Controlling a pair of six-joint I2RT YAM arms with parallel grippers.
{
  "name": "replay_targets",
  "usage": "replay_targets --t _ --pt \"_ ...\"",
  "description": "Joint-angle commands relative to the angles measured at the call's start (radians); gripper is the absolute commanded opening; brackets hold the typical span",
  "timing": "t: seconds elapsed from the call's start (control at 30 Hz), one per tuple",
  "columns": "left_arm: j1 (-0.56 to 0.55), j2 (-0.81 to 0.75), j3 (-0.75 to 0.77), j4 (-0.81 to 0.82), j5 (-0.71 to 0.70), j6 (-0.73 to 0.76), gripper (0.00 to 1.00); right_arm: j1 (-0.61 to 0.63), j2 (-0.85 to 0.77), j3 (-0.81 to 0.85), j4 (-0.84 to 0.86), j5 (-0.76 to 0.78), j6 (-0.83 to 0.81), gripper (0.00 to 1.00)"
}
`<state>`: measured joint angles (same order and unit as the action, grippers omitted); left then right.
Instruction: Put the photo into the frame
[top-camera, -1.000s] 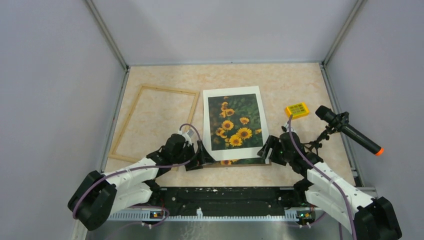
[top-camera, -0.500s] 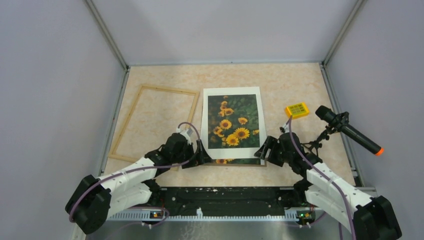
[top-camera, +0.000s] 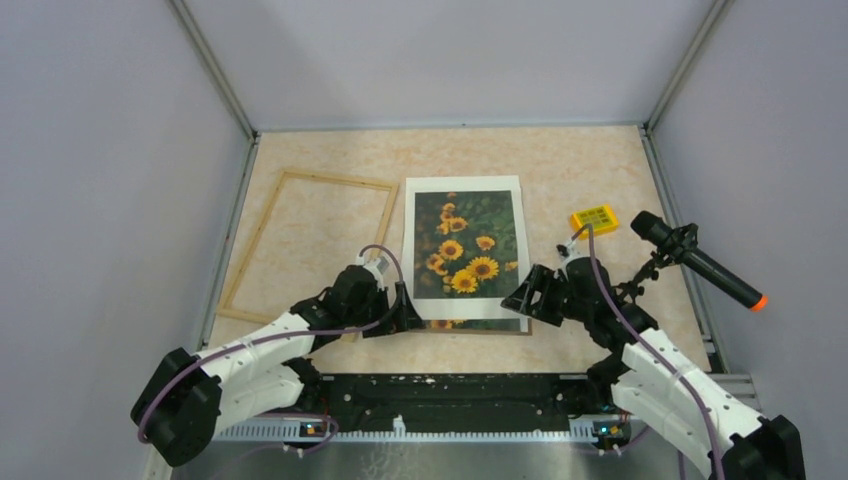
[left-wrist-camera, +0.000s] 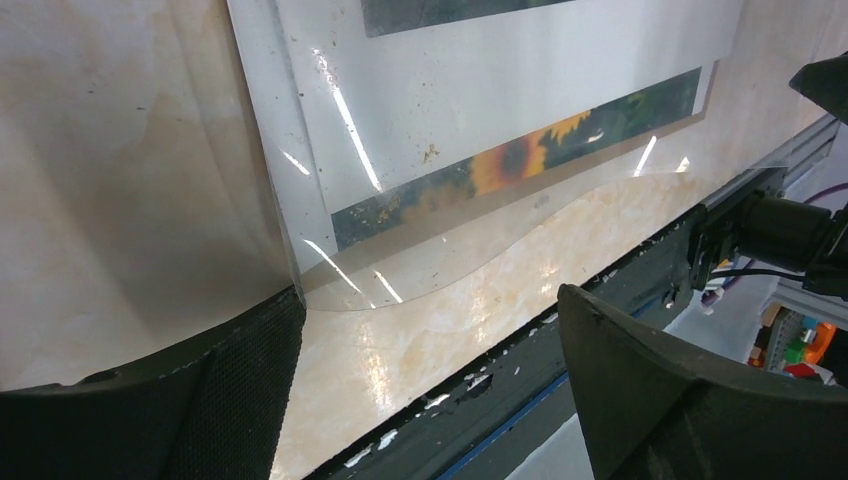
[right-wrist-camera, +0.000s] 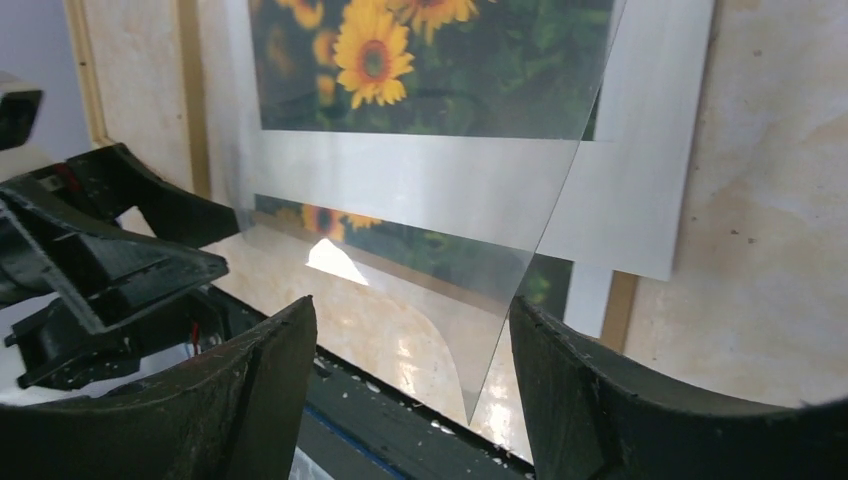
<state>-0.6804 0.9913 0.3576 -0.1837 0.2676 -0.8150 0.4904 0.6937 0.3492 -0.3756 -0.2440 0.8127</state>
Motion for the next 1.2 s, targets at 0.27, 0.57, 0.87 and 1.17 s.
replay_targets --t 0.27,0.57,0.87,1.17 --pt "-0.01 -0.013 -0.058 0.07 0.032 -0.033 0.98 0.015 -0.144 -0.055 0.109 -0.106 0.208 0.7" --pt "-0.01 -0.013 -0.088 0.113 0.042 -0.053 0.97 0.014 -0.209 -0.058 0.064 -0.045 0.239 0.66" --pt "-0.009 0.003 -0.106 0.14 0.045 -0.056 0.97 0.014 -0.144 -0.006 -0.005 0.084 0.154 0.5" --pt "-0.012 0.095 -0.111 0.272 0.119 -0.06 0.99 0.014 -0.077 0.084 -0.005 0.133 -0.014 0.0"
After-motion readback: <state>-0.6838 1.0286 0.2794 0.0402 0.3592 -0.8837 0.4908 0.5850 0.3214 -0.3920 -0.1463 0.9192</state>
